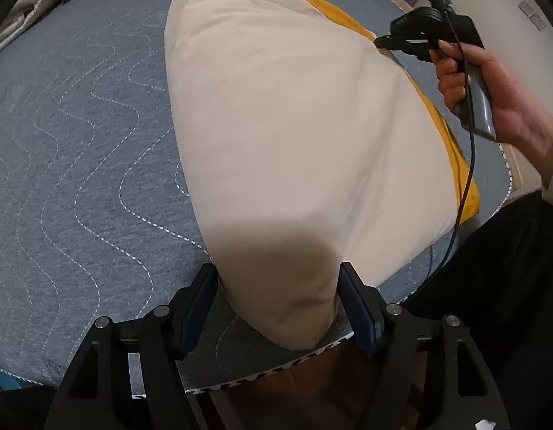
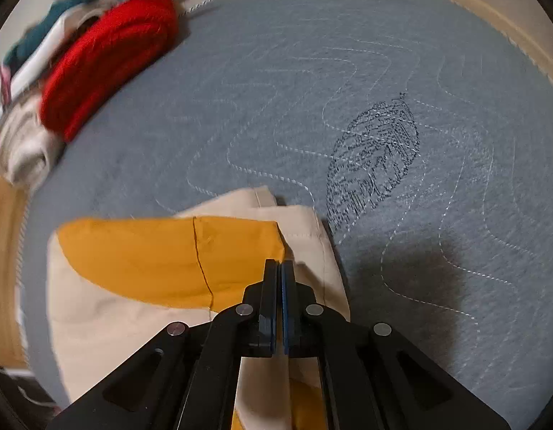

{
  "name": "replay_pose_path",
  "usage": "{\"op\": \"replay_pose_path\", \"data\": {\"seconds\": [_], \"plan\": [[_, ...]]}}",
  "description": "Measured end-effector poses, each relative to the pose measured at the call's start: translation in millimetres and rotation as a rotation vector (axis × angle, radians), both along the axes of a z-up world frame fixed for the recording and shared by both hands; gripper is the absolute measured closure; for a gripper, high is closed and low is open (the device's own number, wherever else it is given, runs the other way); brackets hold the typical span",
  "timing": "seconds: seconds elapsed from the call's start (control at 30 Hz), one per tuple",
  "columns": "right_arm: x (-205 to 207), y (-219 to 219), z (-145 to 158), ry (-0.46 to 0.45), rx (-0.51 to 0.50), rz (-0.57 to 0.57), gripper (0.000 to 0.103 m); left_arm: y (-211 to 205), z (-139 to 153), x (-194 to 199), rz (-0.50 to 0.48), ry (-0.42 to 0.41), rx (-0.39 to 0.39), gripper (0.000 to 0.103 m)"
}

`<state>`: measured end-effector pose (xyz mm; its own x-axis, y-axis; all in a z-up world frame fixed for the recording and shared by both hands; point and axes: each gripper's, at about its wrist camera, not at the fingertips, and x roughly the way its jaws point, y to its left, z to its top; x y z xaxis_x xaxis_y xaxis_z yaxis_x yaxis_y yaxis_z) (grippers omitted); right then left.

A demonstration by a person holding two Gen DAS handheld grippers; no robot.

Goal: Fold large clothes
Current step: 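Release the bundle and lift both grippers away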

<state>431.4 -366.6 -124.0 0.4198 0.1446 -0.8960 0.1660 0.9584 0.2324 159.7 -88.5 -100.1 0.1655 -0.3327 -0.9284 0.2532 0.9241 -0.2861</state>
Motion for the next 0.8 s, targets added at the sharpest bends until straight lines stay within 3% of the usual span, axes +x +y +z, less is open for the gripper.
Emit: {"op": "replay_pose_path", "data": {"seconds": [0.13, 0.2, 0.33, 0.43, 0.57, 0.67, 0.8], "plan": [[-21, 11, 28, -0.070, -0.103, -0.009, 0.091, 14, 10, -8, 0.019, -0.011, -0.053, 0.038], [-40, 10, 49, -0.121, -0.081, 0.012, 0.088, 22, 19, -11, 0.029, -0.040, -0.071, 0.040], [-96, 30, 81, -0.209, -0.098, 0.169, 0.082, 35, 33, -16, 0.054, -0.093, -0.098, 0.040], [-137, 53, 70, -0.137, -0.095, 0.305, 0.081, 32, 27, -17, 0.068, -0.095, -0.057, 0.040], [-177, 60, 8, 0.079, -0.216, 0.367, 0.081, 20, 14, -23, 0.066, -0.087, 0.048, 0.039], [-193, 49, -2, 0.077, -0.281, 0.358, 0.079, 14, 26, -31, 0.056, -0.154, 0.098, 0.039], [-220, 25, 31, 0.006, -0.296, 0.235, 0.077, 9, 54, -51, 0.049, -0.273, 0.142, 0.039]]}}
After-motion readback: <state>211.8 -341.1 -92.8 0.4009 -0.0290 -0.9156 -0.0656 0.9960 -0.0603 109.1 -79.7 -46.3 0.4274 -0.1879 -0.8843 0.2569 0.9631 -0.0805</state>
